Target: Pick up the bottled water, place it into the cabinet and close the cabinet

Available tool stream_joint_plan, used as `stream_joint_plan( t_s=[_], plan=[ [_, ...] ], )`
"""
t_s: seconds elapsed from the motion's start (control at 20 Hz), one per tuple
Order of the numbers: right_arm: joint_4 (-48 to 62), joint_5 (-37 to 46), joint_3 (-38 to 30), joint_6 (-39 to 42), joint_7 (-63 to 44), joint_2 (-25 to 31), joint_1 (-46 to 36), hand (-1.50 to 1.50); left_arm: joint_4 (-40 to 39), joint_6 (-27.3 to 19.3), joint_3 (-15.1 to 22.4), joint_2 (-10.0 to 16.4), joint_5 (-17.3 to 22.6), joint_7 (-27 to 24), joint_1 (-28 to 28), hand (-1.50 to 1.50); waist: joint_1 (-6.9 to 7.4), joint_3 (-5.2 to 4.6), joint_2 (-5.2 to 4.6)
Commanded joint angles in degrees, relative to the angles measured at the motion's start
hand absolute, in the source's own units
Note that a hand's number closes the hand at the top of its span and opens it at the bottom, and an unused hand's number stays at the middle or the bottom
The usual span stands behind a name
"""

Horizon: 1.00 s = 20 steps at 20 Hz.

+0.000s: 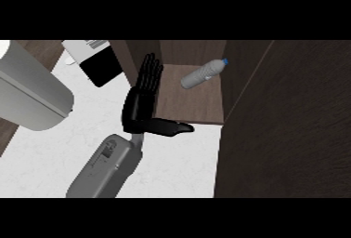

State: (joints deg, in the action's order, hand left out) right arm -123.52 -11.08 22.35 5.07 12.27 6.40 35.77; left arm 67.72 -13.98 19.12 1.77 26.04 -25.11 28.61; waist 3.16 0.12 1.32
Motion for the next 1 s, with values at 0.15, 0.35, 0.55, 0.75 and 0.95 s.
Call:
stream_joint_plan(
  t_s=[0.15,0.35,0.55,0.75,0.95],
  plan=[
    [-2.73,-0.01,-2.41,3.67,-2.22,5.40,-2.46,-1.50,27.03,-3.63,8.78,3.97,-1.31,5.81,-21.35,-1.50,-0.64,-0.08,-0.57],
    [-2.34,6.34,5.91,5.03,-3.47,7.07,0.09,1.50,40.10,-3.30,7.89,10.80,-0.77,6.94,-30.13,-1.50,-1.23,-0.12,-0.67],
    [-3.83,10.51,8.95,8.96,-3.89,11.47,-1.61,1.50,48.20,-4.99,9.75,13.14,-2.47,6.57,-38.26,-1.50,-1.41,-0.14,-0.75],
    [-7.54,12.08,15.28,9.90,-7.28,12.19,-1.04,1.50,56.48,-3.83,6.52,17.89,-1.05,4.88,-47.47,-1.50,-1.37,-0.17,-0.70],
    [-9.73,16.78,19.55,8.99,-9.97,10.25,-4.91,1.50,59.82,0.13,2.45,20.78,2.10,2.00,-54.06,-1.50,-1.32,-0.24,-0.89]
  ],
)
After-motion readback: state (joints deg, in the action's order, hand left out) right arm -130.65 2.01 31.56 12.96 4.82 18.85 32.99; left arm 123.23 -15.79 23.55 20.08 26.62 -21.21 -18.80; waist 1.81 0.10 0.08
